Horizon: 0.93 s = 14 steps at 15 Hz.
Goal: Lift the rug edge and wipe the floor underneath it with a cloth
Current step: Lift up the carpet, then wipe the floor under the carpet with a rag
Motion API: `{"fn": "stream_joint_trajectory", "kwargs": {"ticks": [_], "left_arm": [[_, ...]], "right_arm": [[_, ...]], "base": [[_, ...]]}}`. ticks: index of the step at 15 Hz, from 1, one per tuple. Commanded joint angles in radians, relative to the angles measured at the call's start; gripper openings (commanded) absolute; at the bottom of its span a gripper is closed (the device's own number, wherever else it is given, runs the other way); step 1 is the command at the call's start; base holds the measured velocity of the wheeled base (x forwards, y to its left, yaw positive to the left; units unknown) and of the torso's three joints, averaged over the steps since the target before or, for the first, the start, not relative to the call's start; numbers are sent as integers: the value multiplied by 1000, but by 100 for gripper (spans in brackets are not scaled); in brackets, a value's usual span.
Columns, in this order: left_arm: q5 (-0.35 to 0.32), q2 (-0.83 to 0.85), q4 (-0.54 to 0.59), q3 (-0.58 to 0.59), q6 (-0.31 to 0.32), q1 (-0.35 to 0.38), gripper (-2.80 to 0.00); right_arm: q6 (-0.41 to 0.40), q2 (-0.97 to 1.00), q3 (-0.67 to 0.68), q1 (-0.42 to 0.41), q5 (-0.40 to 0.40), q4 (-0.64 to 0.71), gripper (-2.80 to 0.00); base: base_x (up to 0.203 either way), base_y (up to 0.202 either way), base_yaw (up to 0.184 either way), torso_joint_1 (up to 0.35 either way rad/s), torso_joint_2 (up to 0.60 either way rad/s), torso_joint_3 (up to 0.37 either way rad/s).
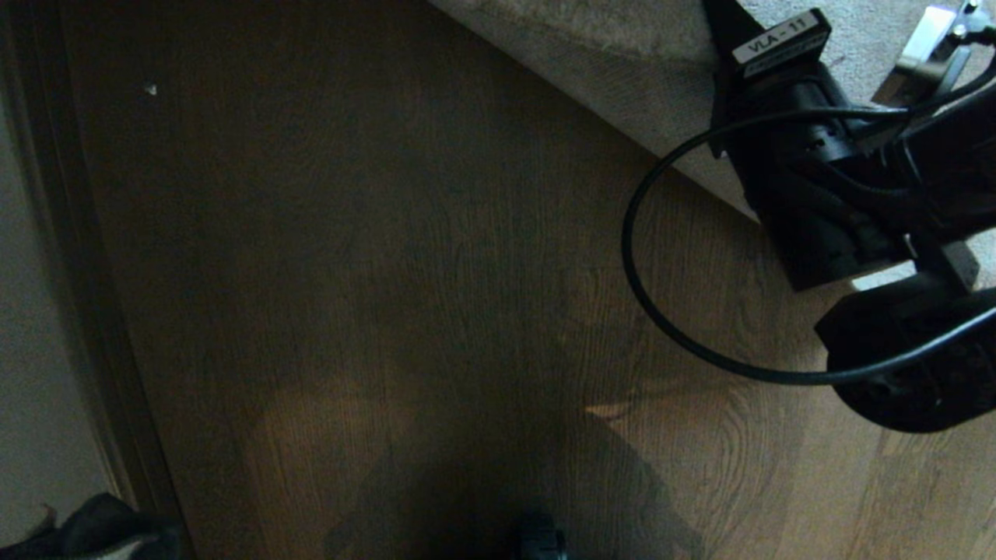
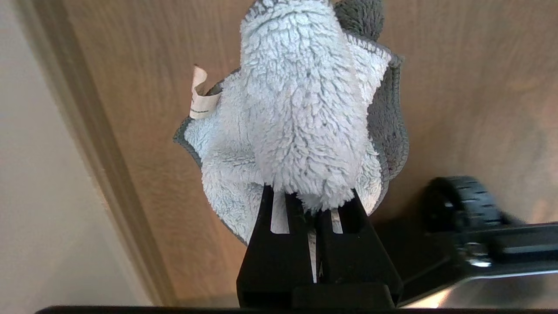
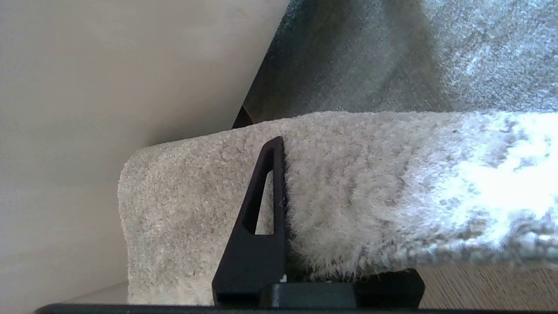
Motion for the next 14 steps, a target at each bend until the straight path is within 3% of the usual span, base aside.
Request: {"fn": "stream_joint_trajectory", "kwargs": {"ticks": [1, 7, 14], "left_arm": [[-10, 106, 0, -41, -20, -11, -280], [-12, 263, -27, -89, -28, -68, -280], [-11, 539, -186, -152, -28, -151, -280]], "right_arm": [[3, -1, -10, 1, -1, -49, -280], [5, 5, -74, -32, -1, -49, -280], [7, 13, -88, -36, -1, -49, -280]], "base": [[0, 0, 0, 0, 0, 0], [0, 0, 0, 0, 0, 0], [0, 0, 0, 0, 0, 0]]}}
